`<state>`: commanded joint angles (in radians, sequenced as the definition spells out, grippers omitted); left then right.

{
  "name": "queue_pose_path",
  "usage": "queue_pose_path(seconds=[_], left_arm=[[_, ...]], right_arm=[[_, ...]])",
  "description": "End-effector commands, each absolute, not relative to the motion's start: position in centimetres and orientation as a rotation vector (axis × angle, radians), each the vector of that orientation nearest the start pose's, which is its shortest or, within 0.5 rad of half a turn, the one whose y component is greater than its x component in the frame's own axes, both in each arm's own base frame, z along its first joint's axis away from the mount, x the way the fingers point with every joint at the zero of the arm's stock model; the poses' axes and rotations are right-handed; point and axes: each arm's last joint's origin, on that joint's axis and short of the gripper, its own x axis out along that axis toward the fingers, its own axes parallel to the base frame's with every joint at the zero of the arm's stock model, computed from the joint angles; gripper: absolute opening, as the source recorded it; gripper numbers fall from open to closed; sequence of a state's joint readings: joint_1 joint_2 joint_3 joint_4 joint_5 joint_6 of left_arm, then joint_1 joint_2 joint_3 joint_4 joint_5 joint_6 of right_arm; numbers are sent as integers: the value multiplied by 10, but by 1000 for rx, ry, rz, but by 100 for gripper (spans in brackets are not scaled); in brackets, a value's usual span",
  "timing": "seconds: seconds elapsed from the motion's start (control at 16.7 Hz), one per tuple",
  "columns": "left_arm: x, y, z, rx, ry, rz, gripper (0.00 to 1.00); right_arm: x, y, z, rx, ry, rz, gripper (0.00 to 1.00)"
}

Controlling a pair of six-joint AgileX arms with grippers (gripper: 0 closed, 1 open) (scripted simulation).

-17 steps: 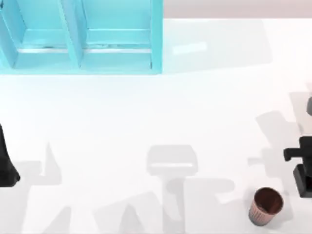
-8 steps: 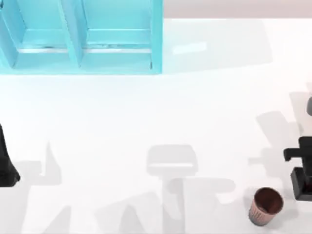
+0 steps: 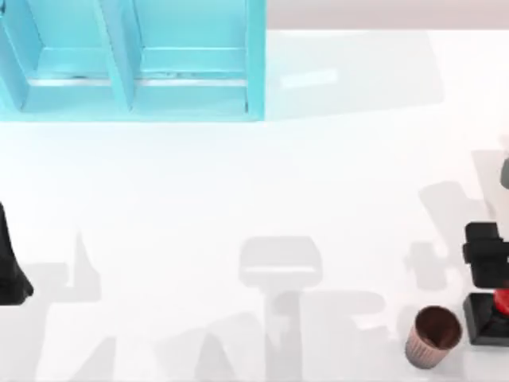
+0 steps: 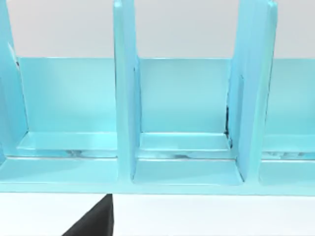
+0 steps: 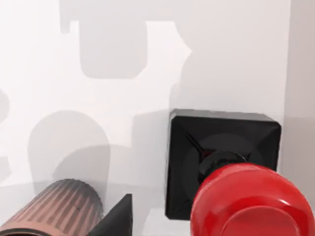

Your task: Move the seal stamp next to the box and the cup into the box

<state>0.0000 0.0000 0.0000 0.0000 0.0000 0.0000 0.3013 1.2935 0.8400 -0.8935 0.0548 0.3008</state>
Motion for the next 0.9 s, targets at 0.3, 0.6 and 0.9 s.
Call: queue_pose_path(seconds=[0.3,0.6,0.9], left_arm=[[106,-1,160,0,0,0,100],[106,-1,160,0,0,0,100],[106,-1,160,0,0,0,100]], right_arm=[[212,65,204,16,1341,6,100],[215,66,222,16,1338,8,100],[217,67,274,17,1343,6,100]])
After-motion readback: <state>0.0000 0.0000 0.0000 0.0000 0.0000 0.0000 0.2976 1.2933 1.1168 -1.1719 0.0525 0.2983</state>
